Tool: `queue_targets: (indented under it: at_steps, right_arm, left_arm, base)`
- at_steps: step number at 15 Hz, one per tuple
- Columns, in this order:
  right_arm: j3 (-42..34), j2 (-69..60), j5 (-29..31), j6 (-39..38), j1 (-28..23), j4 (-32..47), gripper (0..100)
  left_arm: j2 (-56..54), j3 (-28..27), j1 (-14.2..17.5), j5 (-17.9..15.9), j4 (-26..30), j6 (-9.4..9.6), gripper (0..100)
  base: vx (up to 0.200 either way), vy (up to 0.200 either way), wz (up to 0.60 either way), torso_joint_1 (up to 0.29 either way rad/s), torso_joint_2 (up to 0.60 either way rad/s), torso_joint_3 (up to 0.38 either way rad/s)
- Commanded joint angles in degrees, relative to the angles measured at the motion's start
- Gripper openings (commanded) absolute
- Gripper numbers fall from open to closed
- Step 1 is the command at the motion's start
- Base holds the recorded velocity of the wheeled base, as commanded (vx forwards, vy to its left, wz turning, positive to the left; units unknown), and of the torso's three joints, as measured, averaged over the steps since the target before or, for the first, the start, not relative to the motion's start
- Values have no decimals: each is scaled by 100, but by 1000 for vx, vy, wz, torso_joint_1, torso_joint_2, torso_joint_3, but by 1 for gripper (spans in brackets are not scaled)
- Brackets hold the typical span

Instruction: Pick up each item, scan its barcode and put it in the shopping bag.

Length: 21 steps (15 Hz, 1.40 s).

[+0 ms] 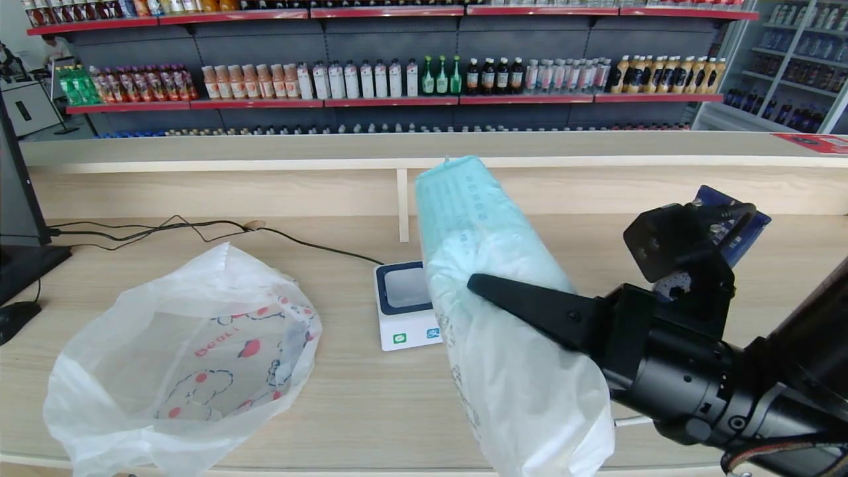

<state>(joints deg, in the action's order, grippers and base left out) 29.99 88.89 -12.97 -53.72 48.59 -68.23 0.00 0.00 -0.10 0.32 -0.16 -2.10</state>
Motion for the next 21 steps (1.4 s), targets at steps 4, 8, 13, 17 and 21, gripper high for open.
queue_targets:
  at_steps: [4,8,13,17,21]
  right_arm:
    - [183,278,-162,-2019,-122,-823,0]
    - [605,278,-338,-3153,-588,-894,0]
    - [640,49,-1217,-4023,-702,-903,0]
    - [860,93,-1946,-5210,-1203,-982,0]
    - [947,242,-2139,-6590,-1581,-1483,0]
  left_arm:
    - [9,0,1,3,-2,-1,100]
    - [9,0,1,3,-2,-1,100]
    - [0,0,10,3,-2,-1,100]
    - [0,0,1,3,-2,-1,100]
    - [9,0,1,3,-2,-1,100]
  base:
    - [0,0,0,0,0,0]
    - [0,0,0,0,0,0]
    - [0,0,0,0,0,0]
    - [0,0,0,0,0,0]
    - [0,0,0,0,0,0]
